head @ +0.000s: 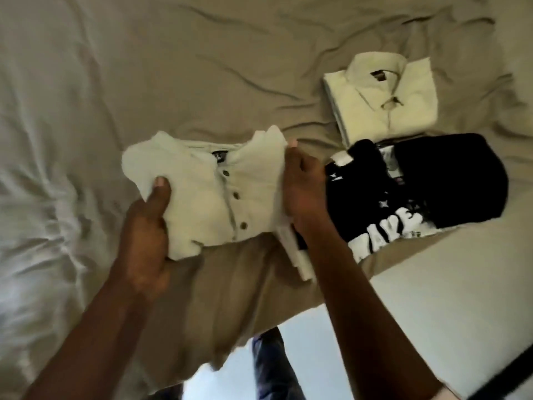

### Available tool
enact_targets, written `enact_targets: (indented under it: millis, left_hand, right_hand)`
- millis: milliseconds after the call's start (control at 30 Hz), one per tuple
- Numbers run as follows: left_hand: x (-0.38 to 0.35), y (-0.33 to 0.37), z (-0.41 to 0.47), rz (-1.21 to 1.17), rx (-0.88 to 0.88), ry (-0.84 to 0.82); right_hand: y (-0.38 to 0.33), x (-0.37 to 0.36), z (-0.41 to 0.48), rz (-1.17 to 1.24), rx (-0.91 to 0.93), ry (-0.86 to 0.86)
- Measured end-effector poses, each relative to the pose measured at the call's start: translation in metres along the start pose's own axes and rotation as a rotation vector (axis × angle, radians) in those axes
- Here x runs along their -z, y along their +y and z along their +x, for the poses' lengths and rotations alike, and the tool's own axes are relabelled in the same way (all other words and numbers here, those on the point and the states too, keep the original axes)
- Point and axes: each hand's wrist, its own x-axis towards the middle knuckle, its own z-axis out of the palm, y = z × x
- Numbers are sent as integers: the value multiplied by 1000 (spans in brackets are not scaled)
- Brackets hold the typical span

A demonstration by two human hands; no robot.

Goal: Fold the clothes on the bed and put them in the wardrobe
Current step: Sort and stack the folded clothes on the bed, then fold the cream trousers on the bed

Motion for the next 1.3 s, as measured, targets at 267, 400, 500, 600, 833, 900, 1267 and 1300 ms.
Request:
enact_targets:
  millis: [267,400,500,600,833,900,1267,1300]
  left_hand:
    - [-163,-123,-38,450,-199,237]
    - [-163,-167,-30,849,-129,229]
    - [-148,-162,-20,930,-126,186]
    - [-109,-142,-17,975,-238,189]
    - [85,-46,-14,1102,-640,474]
    - [137,-21,-6,1154,-638,585]
    - [385,88,91,1235,-447,1059]
    - [394,87,96,1243,-395,1054]
  right_hand:
    - [47,175,74,-383,260,223]
    - [97,192,95,-819,94,48]
    - [92,184,90,-900,220,208]
    - [64,155,74,-816,501,470]
    - [-9,-22,-4,-367,785,-134]
    - [-21,-72,-20,-365,779,-315]
    - [-131,-385,-103,-580,1084,-807]
    - [-140,-408,-110,-608,1150,-801]
